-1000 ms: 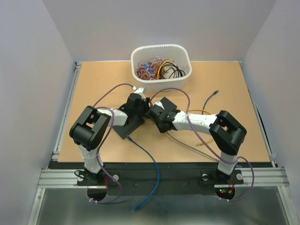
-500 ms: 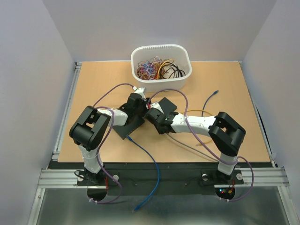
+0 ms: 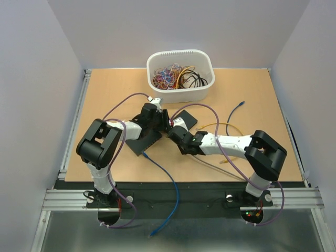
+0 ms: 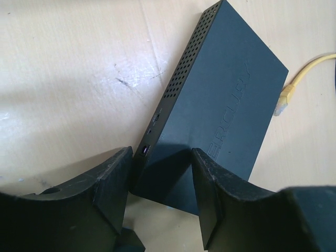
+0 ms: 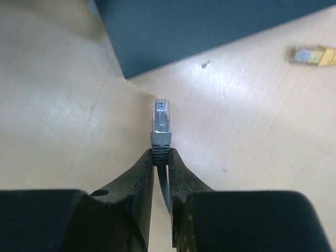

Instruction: Insert the plug into the switch port

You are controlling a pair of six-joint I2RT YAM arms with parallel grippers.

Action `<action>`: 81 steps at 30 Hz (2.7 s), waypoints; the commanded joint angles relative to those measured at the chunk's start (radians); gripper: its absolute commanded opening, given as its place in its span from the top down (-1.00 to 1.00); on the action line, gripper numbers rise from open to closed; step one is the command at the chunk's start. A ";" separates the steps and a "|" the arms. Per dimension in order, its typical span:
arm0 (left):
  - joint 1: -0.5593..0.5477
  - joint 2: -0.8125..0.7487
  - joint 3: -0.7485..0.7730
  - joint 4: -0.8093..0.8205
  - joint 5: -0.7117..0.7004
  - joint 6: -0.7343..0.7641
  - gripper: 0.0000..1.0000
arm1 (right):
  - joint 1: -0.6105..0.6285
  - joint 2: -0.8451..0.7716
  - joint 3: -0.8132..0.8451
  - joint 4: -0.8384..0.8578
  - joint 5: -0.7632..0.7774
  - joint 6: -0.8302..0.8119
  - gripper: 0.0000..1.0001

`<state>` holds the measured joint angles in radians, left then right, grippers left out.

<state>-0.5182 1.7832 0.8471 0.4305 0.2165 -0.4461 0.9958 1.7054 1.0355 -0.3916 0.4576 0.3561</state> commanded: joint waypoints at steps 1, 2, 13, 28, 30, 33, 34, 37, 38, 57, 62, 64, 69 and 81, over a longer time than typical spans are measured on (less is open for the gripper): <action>0.032 -0.034 0.020 -0.107 -0.006 0.050 -0.16 | 0.009 -0.050 -0.046 0.048 0.047 0.047 0.99; 0.038 -0.033 0.024 -0.108 -0.002 0.050 -0.16 | 0.009 -0.047 -0.049 0.053 0.049 0.049 0.99; 0.040 -0.030 0.030 -0.099 0.012 0.050 -0.16 | 0.009 -0.006 -0.023 0.120 0.032 -0.011 0.99; 0.040 -0.018 0.017 -0.078 0.026 0.041 -0.15 | 0.009 0.103 0.054 0.177 0.006 -0.063 0.99; 0.040 -0.013 0.015 -0.075 0.024 0.043 -0.16 | 0.009 0.114 0.063 0.177 0.009 -0.063 0.99; 0.038 -0.011 0.009 -0.072 0.024 0.043 -0.16 | 0.009 0.120 0.072 0.175 0.016 -0.063 0.99; 0.040 -0.008 0.007 -0.069 0.026 0.043 -0.16 | 0.009 0.128 0.080 0.175 0.024 -0.065 0.99; 0.038 -0.007 0.003 -0.064 0.027 0.043 -0.16 | 0.009 0.129 0.089 0.175 0.035 -0.069 0.99; 0.038 -0.007 0.003 -0.065 0.027 0.044 -0.16 | 0.009 0.131 0.095 0.175 0.033 -0.069 0.99; 0.024 0.001 0.006 -0.065 0.015 0.043 -0.16 | 0.009 0.132 0.181 0.175 -0.002 -0.106 0.99; 0.024 0.007 0.004 -0.065 0.027 0.055 -0.16 | 0.010 0.181 0.176 0.183 0.013 -0.103 0.99; 0.024 0.008 0.003 -0.065 0.034 0.060 -0.16 | 0.009 0.194 0.172 0.189 0.021 -0.106 0.99; 0.024 0.010 -0.009 -0.056 0.049 0.063 -0.16 | 0.009 0.197 0.159 0.232 0.026 -0.109 0.99; 0.024 0.005 -0.029 -0.047 0.115 0.110 -0.16 | 0.003 0.149 0.101 0.384 0.009 -0.249 0.99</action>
<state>-0.4713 1.7832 0.8558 0.4366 0.2123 -0.3588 0.9966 1.8763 1.1561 -0.2676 0.4717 0.1898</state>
